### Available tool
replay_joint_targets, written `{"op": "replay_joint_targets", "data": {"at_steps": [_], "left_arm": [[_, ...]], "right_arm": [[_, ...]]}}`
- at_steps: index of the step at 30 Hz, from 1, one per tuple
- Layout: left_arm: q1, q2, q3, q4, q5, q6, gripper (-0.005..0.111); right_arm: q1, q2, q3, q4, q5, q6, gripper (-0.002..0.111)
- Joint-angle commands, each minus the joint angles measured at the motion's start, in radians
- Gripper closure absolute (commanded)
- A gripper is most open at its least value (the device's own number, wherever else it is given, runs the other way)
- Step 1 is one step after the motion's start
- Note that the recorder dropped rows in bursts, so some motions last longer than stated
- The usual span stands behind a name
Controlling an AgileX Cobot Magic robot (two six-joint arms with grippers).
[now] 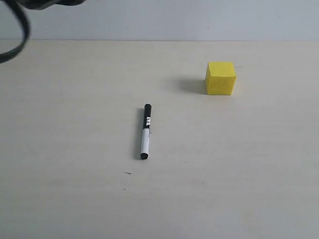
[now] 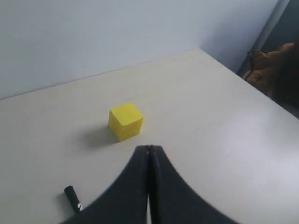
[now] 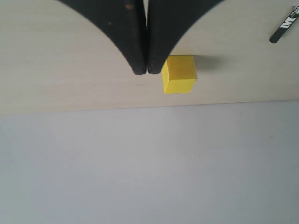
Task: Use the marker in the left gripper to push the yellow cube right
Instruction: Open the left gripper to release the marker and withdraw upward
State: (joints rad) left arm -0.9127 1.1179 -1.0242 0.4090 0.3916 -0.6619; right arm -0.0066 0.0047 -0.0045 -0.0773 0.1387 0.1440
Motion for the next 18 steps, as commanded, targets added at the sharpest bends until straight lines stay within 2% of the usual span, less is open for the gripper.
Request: {"op": "replay_joint_targets", "data": {"at_steps": [1, 5, 7, 11, 13, 15, 18], "left_arm": [[-0.004, -0.111, 0.039, -0.003, -0.019, -0.011, 0.107], [-0.004, -0.169, 0.039, -0.059, -0.035, -0.029, 0.107], [-0.004, -0.183, 0.039, -0.084, 0.002, -0.030, 0.107], [-0.004, -0.184, 0.054, -0.164, 0.371, -0.040, 0.107], [-0.004, -0.184, 0.090, -0.161, 0.436, -0.065, 0.107], [-0.004, -0.181, 0.140, -0.158, 0.451, -0.076, 0.107], [0.037, -0.212, 0.247, -0.163, 0.353, -0.080, 0.107]], "right_arm": [[-0.001, -0.005, 0.004, -0.002, -0.005, -0.001, 0.108], [-0.001, -0.005, 0.004, -0.002, -0.005, -0.003, 0.108], [-0.001, -0.005, 0.004, -0.002, -0.005, -0.003, 0.108], [-0.001, -0.005, 0.004, -0.002, -0.005, -0.001, 0.108], [-0.001, -0.005, 0.004, -0.002, -0.005, -0.001, 0.108], [-0.001, -0.005, 0.004, -0.002, -0.005, -0.001, 0.108], [-0.001, -0.005, 0.004, -0.002, -0.005, -0.001, 0.108]]}}
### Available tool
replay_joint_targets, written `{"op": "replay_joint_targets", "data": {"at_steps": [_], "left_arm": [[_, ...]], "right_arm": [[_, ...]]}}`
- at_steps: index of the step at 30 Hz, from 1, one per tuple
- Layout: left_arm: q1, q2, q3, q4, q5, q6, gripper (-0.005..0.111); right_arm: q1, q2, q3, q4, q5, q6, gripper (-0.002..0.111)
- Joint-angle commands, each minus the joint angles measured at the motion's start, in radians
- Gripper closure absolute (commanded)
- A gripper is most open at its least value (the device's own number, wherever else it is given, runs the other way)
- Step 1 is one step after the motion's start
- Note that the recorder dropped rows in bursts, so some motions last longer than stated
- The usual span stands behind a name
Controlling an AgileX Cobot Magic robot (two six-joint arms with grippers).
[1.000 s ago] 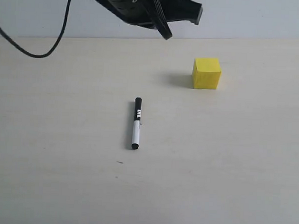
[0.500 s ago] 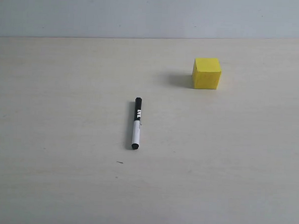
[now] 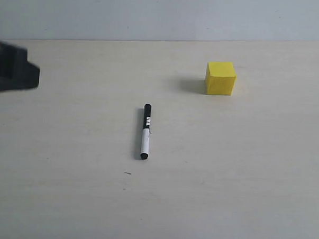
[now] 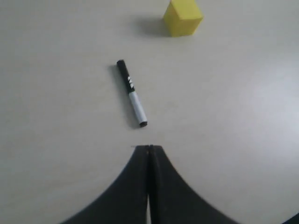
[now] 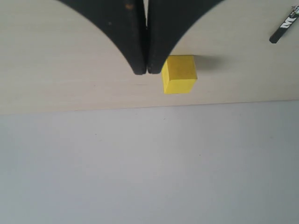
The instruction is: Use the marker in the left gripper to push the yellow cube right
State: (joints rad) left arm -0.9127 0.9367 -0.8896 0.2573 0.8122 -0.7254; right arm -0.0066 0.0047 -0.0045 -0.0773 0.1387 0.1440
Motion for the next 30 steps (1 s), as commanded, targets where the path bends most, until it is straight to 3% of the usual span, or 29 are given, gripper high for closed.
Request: {"op": "replay_joint_targets", "data": {"at_steps": [1, 5, 8, 14, 18, 21, 30], "left_arm": [[0.076, -0.062, 0.162, -0.024, -0.119, -0.017, 0.107], [0.261, -0.243, 0.358, -0.045, -0.318, -0.017, 0.107], [0.399, -0.402, 0.501, -0.001, -0.549, -0.010, 0.107], [0.595, -0.628, 0.743, 0.130, -1.034, 0.014, 0.107], [0.733, -0.706, 0.826, 0.040, -1.060, 0.014, 0.107], [0.791, -0.757, 0.871, 0.048, -1.050, 0.017, 0.107], [0.820, -0.840, 0.890, 0.056, -0.959, 0.164, 0.107]], "right_arm": [[-0.001, -0.005, 0.004, -0.002, -0.005, -0.001, 0.108], [-0.001, -0.005, 0.004, -0.002, -0.005, -0.001, 0.108], [-0.001, -0.005, 0.004, -0.002, -0.005, -0.001, 0.108], [-0.001, -0.005, 0.004, -0.002, -0.005, -0.001, 0.108], [-0.001, -0.005, 0.004, -0.002, -0.005, -0.001, 0.108], [-0.001, -0.005, 0.004, -0.002, -0.005, -0.001, 0.108], [-0.001, -0.005, 0.004, -0.002, -0.005, -0.001, 0.108]]}}
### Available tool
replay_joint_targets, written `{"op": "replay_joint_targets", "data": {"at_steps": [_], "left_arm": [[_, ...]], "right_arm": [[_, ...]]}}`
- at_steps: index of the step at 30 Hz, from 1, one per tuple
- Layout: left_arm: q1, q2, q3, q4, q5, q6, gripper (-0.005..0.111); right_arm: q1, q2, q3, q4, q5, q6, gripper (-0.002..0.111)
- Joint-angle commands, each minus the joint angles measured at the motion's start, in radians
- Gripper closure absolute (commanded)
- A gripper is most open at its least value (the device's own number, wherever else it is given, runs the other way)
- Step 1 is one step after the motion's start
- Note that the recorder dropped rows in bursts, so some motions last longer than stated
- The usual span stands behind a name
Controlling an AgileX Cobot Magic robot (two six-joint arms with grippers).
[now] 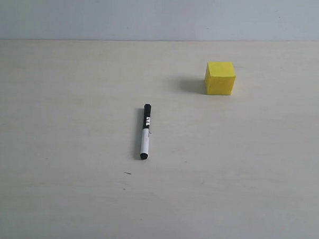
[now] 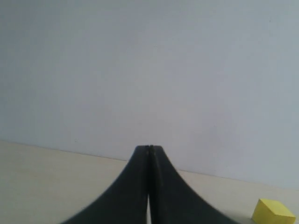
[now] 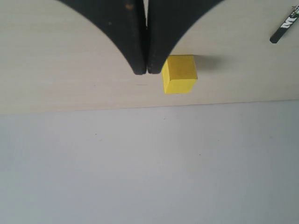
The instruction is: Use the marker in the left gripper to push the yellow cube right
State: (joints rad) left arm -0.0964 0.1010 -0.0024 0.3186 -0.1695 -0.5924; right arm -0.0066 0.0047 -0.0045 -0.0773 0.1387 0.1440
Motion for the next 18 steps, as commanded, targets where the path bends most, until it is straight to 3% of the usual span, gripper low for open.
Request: {"op": "replay_joint_targets", "data": {"at_steps": [1, 14, 18], "left_arm": [[0.004, -0.004, 0.002, -0.007, 0.025, 0.028, 0.107], [0.004, -0.033, 0.002, -0.008, 0.133, 0.005, 0.107], [0.004, -0.086, 0.002, -0.034, 0.218, 0.081, 0.107]], "right_arm": [[-0.001, -0.005, 0.004, -0.002, -0.005, -0.001, 0.108], [-0.001, -0.005, 0.004, -0.002, -0.005, -0.001, 0.108], [-0.001, -0.005, 0.004, -0.002, -0.005, -0.001, 0.108]]}}
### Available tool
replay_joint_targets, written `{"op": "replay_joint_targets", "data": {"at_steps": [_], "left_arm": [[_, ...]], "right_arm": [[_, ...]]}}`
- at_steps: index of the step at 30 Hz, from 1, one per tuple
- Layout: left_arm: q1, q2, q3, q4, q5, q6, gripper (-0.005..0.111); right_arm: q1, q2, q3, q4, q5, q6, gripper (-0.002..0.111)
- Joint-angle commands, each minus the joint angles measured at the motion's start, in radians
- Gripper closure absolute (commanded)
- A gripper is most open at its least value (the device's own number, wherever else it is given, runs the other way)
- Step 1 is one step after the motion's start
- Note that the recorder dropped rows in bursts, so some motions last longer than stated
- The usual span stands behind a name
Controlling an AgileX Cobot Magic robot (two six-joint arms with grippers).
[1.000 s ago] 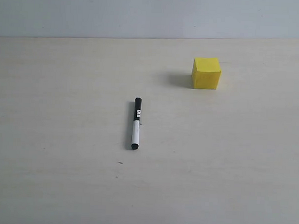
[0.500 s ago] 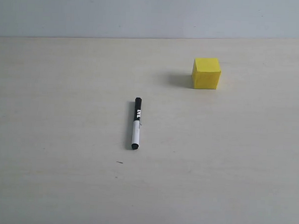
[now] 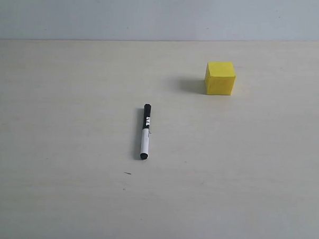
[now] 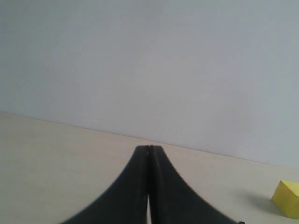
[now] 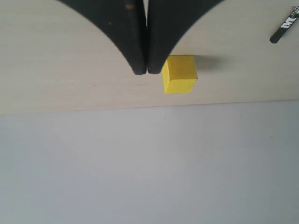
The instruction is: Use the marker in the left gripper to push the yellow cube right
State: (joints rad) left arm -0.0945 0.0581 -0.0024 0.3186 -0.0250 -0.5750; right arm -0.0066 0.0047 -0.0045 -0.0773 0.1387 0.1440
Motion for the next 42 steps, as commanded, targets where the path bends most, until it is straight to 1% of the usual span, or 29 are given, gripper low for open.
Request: {"op": "replay_joint_targets", "data": {"at_steps": [1, 4, 6, 11, 42], "left_arm": [[0.002, -0.055, 0.002, -0.076, 0.100, 0.119, 0.107], [0.004, -0.058, 0.002, -0.222, 0.146, 0.304, 0.107], [0.006, -0.058, 0.002, -0.233, 0.151, 0.344, 0.107], [0.016, -0.058, 0.002, -0.235, 0.151, 0.354, 0.107], [0.016, -0.058, 0.002, -0.235, 0.161, 0.362, 0.107]], "right_arm": [[-0.001, -0.005, 0.004, -0.002, -0.005, -0.001, 0.108], [-0.001, -0.005, 0.004, -0.002, -0.005, -0.001, 0.108], [-0.001, -0.005, 0.004, -0.002, -0.005, -0.001, 0.108], [-0.001, -0.005, 0.004, -0.002, -0.005, -0.001, 0.108], [-0.001, -0.005, 0.004, -0.002, -0.005, -0.001, 0.108]]}}
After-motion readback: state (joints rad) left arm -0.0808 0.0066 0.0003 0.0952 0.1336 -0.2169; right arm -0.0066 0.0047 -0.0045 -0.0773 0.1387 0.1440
